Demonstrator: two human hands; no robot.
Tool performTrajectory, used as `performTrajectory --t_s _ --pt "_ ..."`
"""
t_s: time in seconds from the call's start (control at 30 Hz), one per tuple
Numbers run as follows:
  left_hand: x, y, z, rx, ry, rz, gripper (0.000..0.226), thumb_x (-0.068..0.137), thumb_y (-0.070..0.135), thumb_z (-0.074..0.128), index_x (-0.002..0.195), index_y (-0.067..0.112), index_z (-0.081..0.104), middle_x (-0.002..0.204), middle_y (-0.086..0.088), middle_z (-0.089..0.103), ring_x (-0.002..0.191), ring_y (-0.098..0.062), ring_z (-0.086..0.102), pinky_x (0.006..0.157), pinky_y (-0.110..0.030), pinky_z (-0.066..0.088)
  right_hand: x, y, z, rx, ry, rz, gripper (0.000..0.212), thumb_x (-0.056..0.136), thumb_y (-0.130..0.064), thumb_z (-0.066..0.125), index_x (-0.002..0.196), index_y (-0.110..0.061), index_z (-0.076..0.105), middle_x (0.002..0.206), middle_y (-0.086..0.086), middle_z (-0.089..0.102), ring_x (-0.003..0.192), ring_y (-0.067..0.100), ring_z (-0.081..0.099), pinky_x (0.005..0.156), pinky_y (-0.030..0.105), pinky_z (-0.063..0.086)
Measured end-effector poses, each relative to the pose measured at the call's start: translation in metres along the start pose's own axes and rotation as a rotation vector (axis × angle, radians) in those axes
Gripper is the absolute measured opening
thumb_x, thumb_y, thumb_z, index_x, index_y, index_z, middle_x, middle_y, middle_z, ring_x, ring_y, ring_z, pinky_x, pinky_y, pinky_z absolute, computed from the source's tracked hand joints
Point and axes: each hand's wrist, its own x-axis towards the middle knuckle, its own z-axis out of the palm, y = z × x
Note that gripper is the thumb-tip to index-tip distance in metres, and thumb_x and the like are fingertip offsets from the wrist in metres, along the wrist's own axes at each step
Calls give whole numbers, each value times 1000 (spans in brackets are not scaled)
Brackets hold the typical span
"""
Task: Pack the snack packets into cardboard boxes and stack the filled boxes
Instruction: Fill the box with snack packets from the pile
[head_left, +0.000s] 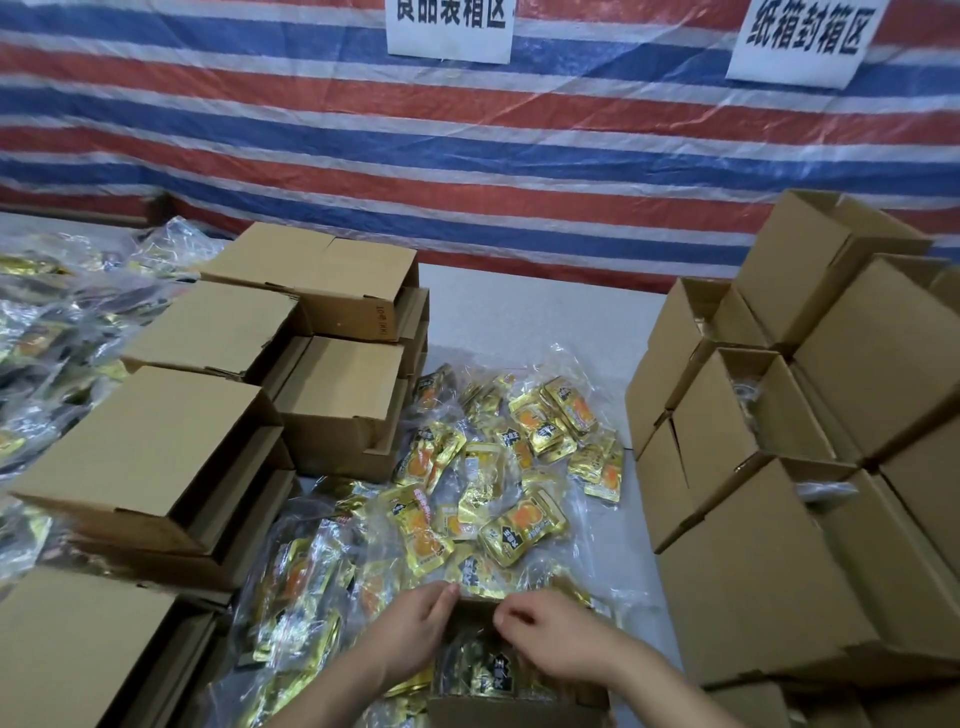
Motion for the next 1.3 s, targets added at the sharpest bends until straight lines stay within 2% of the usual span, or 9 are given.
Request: performTrajectory --t_s 0.17,0.4,0.5,0.6,0.77,0.9,1.07,1.17,1.3 --pt "2 1 -2 13 -13 -15 41 106 47 31 94 24 63 86 0 66 85 -15 63 79 -27 49 -7 6 -30 50 448 -77 22 102 -37 46 100 -31 67 91 -6 68 80 4 62 76 29 50" --pt "6 10 -11 33 -85 -29 41 105 47 33 100 23 65 98 -3 68 95 -13 63 88 -27 49 -5 39 -17 -130 244 149 48 104 -53 28 106 -21 64 107 -2 66 98 14 61 92 34 48" --pt "15 20 -16 61 -87 -22 41 105 50 32 108 27 66 106 8 67 99 -3 58 83 -18 43 -4 42 -18 -93 266 128 45 104 -53 29 90 -23 59 93 -3 63 91 13 60 87 34 49" --pt "43 42 -23 101 -54 51 39 106 47 34 113 25 65 109 8 66 99 -5 59 88 -26 48 -2 43 -30 -36 309 125 43 104 -53 31 82 -24 54 83 -4 60 83 12 58 79 33 47" --pt "124 95 -28 337 19 203 34 105 37 42 127 19 60 128 1 62 110 -13 58 93 -28 45 7 47 -73 247 500 114 26 105 -47 37 99 -34 58 95 -15 62 89 -2 58 73 18 44" --pt "199 133 -25 657 83 337 45 100 33 50 141 16 46 146 -6 48 130 -22 48 110 -38 39 16 46 -114 458 664 143 24 104 -47 38 92 -39 56 95 -21 60 88 -3 56 72 21 44" --pt "282 174 -15 1203 99 444 75 93 26 59 155 12 19 160 -12 25 148 -31 23 120 -46 20 31 61 -136 771 763 229 34 102 -49 42 125 -31 59 125 -8 62 117 14 57 96 36 45" --pt "322 190 0 1370 58 451 83 92 24 62 157 9 12 162 -14 19 150 -32 16 123 -45 14 35 77 -132 833 750 287 24 102 -51 39 105 -37 59 117 -9 63 113 15 59 101 44 46" --pt "365 203 23 1501 1 478 72 94 24 58 153 9 20 155 -12 31 144 -30 27 119 -44 23 41 101 -125 939 771 356 23 103 -46 42 97 -34 61 106 -7 67 103 13 62 100 45 47"
